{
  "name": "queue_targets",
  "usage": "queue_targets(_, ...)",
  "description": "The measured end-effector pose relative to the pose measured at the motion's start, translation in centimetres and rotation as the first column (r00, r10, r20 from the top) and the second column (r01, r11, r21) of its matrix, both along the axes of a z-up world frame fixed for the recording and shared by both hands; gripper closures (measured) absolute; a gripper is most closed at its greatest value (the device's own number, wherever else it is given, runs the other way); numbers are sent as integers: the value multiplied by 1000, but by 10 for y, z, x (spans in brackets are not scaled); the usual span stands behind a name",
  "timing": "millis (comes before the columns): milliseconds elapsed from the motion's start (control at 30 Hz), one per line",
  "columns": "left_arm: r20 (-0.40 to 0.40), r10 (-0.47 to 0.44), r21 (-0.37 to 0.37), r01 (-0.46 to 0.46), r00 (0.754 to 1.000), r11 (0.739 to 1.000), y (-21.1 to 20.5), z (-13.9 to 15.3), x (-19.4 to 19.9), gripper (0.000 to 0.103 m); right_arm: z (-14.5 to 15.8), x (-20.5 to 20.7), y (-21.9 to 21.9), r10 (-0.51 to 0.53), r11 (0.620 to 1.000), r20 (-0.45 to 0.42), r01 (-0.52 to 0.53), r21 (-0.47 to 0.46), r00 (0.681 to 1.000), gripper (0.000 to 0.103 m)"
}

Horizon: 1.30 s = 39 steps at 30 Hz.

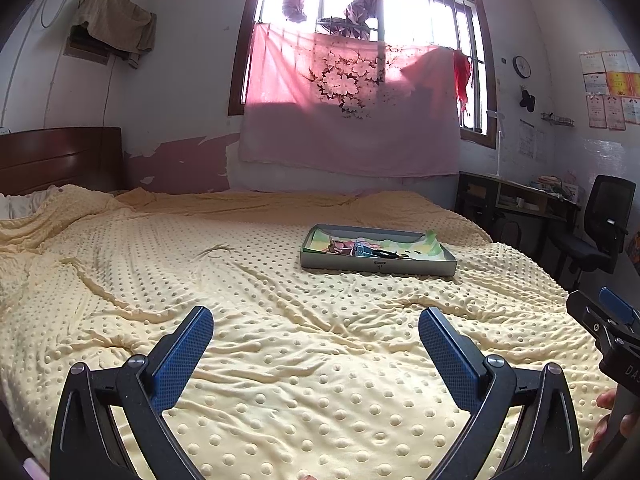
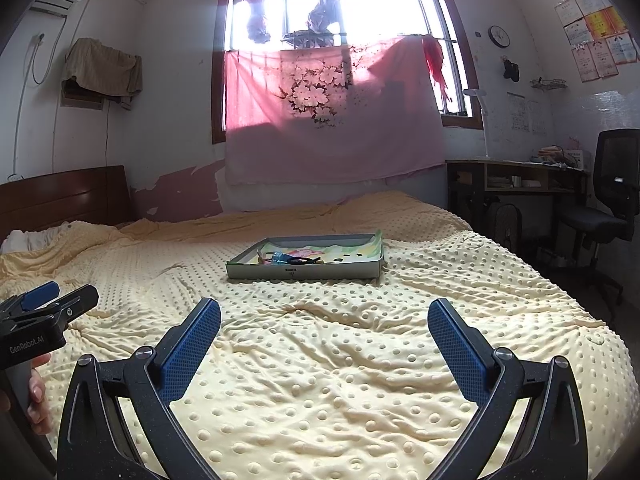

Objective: Organize jewelry

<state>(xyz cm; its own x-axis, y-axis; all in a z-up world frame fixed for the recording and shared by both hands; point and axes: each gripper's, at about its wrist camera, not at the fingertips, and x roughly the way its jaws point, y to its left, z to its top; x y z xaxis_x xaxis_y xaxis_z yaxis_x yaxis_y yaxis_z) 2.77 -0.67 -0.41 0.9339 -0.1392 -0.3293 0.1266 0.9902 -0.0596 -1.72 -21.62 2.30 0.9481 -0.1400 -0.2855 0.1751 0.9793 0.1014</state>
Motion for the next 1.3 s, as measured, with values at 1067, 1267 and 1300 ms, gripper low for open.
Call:
queue_targets(1067,14,4,-1,-4,1000,1000,0,5,-5,0,6,-3,0,-3,1000,8,4,-4,1000,1)
queue_targets(1267,13,4,-1,-4,1000,1000,0,5,-6,0,6,-3,0,-3,1000,8,3,-3,1000,1)
queue_targets(1300,15,5,-1,-5,1000,1000,0,5,-6,0,6,-3,0,-4,1000,8,4,-4,1000,1)
